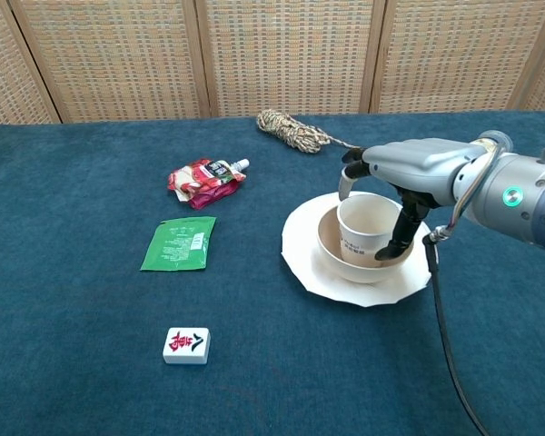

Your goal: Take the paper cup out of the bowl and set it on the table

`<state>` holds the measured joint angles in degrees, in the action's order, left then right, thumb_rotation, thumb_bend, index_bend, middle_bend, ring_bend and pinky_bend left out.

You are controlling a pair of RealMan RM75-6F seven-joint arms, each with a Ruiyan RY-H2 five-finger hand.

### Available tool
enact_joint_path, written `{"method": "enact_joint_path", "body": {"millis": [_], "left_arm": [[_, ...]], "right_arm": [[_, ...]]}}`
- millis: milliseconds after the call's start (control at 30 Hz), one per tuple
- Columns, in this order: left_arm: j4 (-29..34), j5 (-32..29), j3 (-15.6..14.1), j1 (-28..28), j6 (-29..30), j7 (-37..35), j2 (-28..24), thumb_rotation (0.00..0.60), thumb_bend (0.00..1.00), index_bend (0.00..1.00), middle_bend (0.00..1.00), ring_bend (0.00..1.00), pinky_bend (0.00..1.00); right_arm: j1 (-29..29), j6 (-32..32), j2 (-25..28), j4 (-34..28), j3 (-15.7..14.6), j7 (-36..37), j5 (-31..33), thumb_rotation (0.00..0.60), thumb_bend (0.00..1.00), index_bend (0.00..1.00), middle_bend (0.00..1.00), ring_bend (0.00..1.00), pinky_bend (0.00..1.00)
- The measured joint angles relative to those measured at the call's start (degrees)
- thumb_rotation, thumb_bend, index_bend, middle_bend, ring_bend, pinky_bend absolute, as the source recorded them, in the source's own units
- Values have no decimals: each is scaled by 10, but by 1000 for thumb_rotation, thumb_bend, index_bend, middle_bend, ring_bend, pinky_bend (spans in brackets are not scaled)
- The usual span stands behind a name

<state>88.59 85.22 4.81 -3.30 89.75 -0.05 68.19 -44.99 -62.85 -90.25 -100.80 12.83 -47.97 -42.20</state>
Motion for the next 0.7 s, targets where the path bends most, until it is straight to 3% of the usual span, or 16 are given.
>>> {"method": "enact_joint_path", "body": {"millis": [200,467,700], "left_arm": [[-1,1,-1,-1,-1,0,1,600,0,0,0,0,0],[-2,0,-1,-2,-3,1,1,600,0,0,0,0,0],[-1,1,-1,-1,1,1,1,600,0,0,0,0,0]], "right_arm": [[-5,-10,-12,18,-6,14,-12,600,374,485,138,0,96],[-9,-40,-10,1,-6,17,-51,600,378,500,150,0,102],[-7,-80,40,-48,13,8,-66,600,378,500,150,0,102]]}}
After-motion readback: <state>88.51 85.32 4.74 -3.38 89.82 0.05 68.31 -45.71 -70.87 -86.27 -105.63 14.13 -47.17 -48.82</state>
